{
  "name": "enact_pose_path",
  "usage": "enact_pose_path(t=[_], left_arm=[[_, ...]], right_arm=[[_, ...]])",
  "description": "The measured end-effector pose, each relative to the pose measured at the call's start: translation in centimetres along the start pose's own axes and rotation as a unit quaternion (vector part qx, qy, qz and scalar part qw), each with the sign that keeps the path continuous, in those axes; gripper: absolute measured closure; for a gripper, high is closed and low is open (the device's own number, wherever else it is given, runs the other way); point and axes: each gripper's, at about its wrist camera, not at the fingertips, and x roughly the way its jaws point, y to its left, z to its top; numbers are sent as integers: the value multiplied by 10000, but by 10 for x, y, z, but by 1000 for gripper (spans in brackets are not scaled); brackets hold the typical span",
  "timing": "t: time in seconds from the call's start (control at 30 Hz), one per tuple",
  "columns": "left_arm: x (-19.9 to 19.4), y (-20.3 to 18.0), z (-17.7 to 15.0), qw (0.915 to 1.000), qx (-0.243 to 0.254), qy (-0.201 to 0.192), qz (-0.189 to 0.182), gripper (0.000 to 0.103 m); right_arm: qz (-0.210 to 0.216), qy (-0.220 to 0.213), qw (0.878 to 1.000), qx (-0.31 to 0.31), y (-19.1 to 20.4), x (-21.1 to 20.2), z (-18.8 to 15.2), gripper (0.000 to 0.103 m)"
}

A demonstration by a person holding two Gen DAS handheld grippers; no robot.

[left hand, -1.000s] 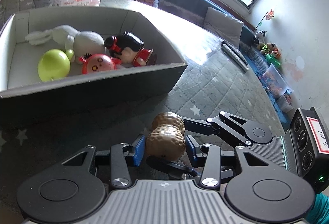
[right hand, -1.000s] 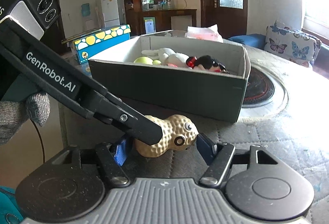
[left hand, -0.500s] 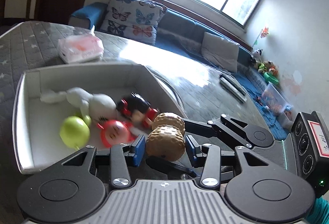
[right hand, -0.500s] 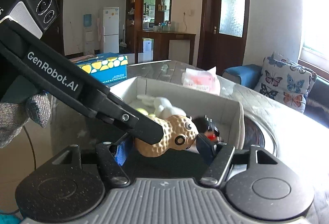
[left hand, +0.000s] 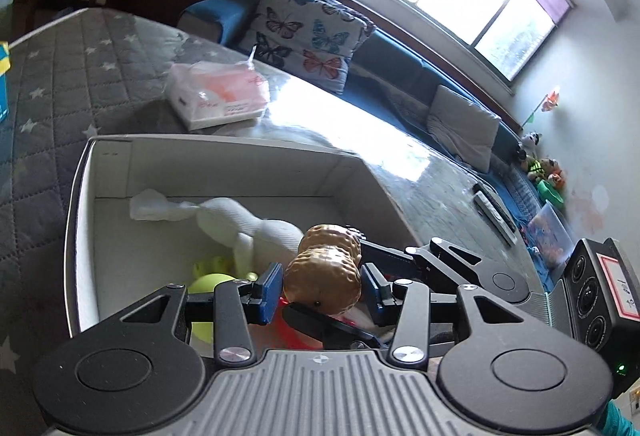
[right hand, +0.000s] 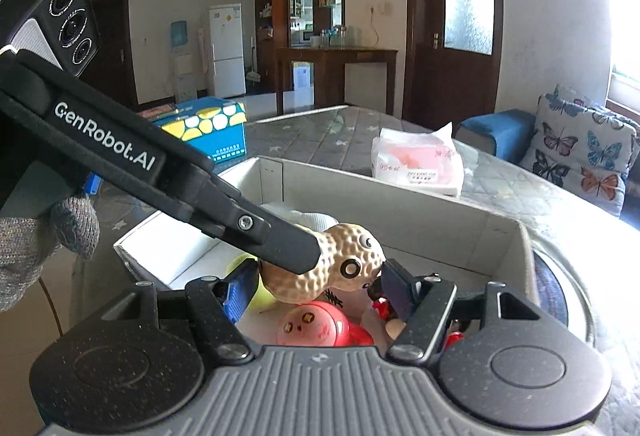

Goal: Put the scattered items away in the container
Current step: 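Carry the peanut toy over the box and lower it inside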

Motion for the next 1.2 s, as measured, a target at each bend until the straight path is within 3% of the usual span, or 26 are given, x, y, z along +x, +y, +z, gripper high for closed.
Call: enact_pose_path(t=[0.63,1.2], left_arm=[[-2,15,-4,9990,-448,-12,62,58],[-25,2,-11,9976,-288,-419,463,59]], right_arm=[[-138,183,9994,-260,11,11,-2,33],[-235,103,9993,-275,12,6,0,31]])
